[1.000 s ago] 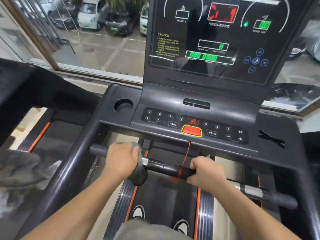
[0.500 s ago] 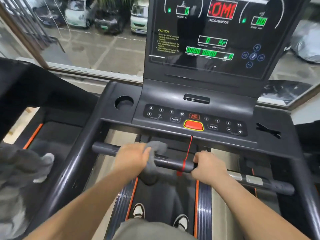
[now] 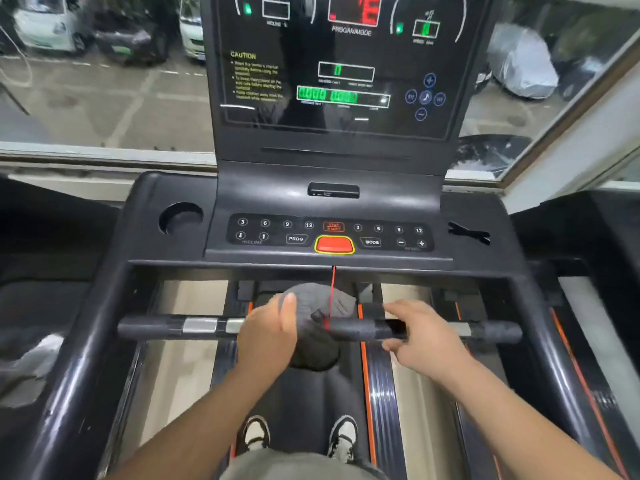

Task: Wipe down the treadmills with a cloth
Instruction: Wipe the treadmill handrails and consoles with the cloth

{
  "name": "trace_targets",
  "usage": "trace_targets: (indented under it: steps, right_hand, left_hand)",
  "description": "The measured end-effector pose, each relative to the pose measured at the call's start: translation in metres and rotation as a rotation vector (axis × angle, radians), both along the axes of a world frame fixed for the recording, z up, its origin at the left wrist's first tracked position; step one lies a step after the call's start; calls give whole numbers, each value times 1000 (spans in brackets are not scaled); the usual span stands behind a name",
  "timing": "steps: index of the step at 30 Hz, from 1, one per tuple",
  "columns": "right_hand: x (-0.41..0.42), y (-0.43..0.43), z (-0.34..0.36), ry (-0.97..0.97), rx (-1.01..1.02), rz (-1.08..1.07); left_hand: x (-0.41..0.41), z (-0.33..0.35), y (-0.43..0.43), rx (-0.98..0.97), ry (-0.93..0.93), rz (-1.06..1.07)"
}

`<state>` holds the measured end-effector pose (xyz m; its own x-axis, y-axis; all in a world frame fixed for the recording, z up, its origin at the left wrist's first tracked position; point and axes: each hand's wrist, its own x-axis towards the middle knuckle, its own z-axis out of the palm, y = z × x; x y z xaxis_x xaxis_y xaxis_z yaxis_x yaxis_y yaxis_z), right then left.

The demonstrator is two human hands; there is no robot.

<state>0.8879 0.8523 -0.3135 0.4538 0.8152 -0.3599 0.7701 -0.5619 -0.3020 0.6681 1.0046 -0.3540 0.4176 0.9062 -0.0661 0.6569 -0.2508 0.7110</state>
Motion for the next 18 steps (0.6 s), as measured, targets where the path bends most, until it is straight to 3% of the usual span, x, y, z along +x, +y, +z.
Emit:
trace_targets:
  steps: [2, 5, 9, 14, 18]
  right_hand:
    - [20, -9, 4, -40, -62, -18]
    - [42, -14, 6, -49, -181, -12]
    - [52, -13, 0, -128, -191, 83]
    - [62, -19, -8, -125, -61, 134]
    - [69, -24, -17, -118, 41, 165]
  left_hand:
    - [0, 14, 2, -131, -47, 79]
    - [7, 43, -17, 49, -60, -26]
    - [43, 47, -65, 244, -107, -305]
    - [100, -15, -102, 380, 427, -535]
    - [130, 4, -89, 331, 589, -514]
